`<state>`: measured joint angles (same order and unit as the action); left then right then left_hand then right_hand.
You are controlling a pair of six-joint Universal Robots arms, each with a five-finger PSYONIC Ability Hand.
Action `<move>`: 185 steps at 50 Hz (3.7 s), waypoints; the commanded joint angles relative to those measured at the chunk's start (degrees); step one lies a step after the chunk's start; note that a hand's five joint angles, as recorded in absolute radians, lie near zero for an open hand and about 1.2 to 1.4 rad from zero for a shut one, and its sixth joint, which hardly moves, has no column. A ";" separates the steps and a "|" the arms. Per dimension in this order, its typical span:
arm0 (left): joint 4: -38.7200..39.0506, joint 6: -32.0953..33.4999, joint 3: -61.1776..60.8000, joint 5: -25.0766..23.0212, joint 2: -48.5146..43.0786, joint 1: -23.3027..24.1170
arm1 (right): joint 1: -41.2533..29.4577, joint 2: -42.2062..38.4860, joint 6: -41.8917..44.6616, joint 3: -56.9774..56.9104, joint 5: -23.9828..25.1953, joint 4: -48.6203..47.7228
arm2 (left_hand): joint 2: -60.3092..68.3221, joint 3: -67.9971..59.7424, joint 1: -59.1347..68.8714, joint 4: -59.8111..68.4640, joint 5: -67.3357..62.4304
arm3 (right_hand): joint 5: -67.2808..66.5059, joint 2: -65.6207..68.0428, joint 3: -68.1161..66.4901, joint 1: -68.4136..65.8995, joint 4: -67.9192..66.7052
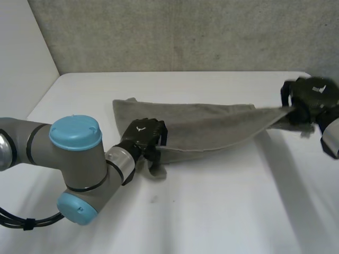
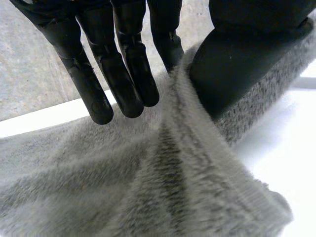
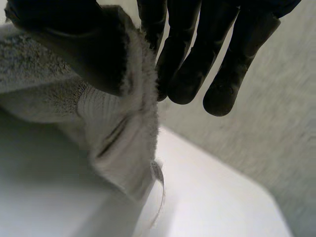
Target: Fold the towel.
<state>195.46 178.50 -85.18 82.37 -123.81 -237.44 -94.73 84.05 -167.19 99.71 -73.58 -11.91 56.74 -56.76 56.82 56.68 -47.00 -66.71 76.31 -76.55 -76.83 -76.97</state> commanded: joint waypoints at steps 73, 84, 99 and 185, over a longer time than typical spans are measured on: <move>5.28 11.78 -6.13 16.35 12.90 -7.33 | -1.78 6.04 -0.15 -10.86 -3.32 7.60 | -14.39 14.42 -14.48 -14.34 14.65 | -3.29 3.69 -3.45 -3.17 -3.03; 5.02 8.54 -8.60 13.43 4.64 -6.37 | -1.42 3.84 -0.15 -10.15 -3.32 5.85 | -15.07 15.09 -15.15 -15.01 15.33 | -3.29 3.69 -3.45 -3.17 -3.03; 4.66 -2.11 -10.00 10.09 1.73 -6.02 | 0.25 2.96 -0.06 -9.89 -3.23 5.85 | -14.56 14.59 -14.65 -14.51 14.82 | -3.29 3.69 -3.45 -3.17 -3.03; -7.64 5.72 34.82 1.22 5.95 -18.14 | -9.25 -27.63 9.78 -60.10 -4.04 18.74 | 23.26 -23.24 23.18 23.32 -23.00 | -3.29 3.69 -3.45 -3.17 -3.03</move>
<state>190.95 184.07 -35.12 83.83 -123.29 -254.49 -104.30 53.48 -157.48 28.61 -80.52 -3.54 69.79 -69.76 68.75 69.86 -59.25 -66.73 76.32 -76.56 -78.12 -76.98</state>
